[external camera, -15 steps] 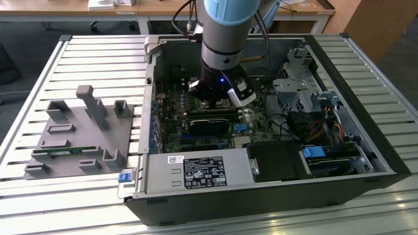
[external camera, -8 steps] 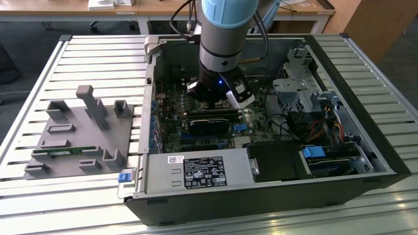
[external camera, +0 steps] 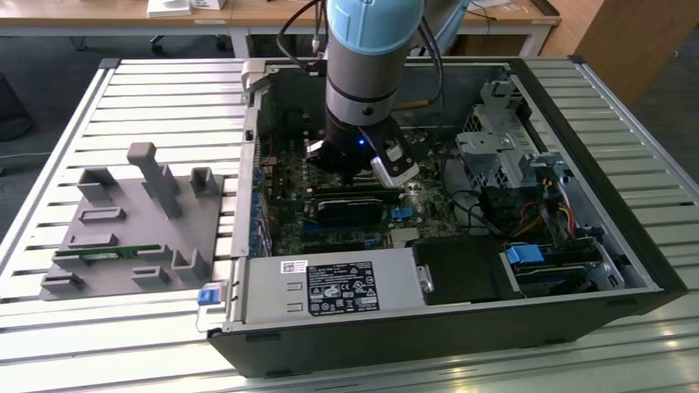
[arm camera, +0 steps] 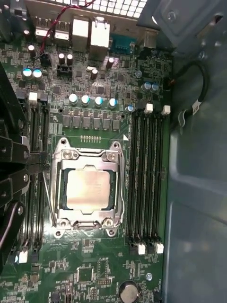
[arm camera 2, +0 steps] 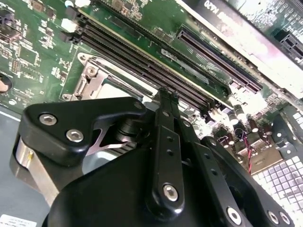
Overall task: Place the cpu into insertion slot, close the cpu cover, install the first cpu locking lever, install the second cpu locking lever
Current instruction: 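Install the second cpu locking lever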
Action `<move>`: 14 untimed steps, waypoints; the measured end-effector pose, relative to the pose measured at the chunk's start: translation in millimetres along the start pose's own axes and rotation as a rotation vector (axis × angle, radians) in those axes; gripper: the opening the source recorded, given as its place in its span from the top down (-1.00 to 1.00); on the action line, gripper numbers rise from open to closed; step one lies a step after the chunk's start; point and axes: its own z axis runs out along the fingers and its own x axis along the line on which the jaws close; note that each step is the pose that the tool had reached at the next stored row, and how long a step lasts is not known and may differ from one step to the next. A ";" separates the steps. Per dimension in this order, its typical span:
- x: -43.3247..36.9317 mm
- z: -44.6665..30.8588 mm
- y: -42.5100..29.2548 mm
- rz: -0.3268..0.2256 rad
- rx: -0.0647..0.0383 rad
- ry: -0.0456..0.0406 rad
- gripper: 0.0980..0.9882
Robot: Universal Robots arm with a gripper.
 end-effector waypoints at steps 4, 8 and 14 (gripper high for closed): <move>2.1 5.2 -1.1 0.000 -0.005 -0.0002 0.98; 2.3 11.1 -2.4 0.000 -0.010 -0.0004 0.98; 3.5 12.6 -5.2 0.000 -0.039 -0.0012 0.98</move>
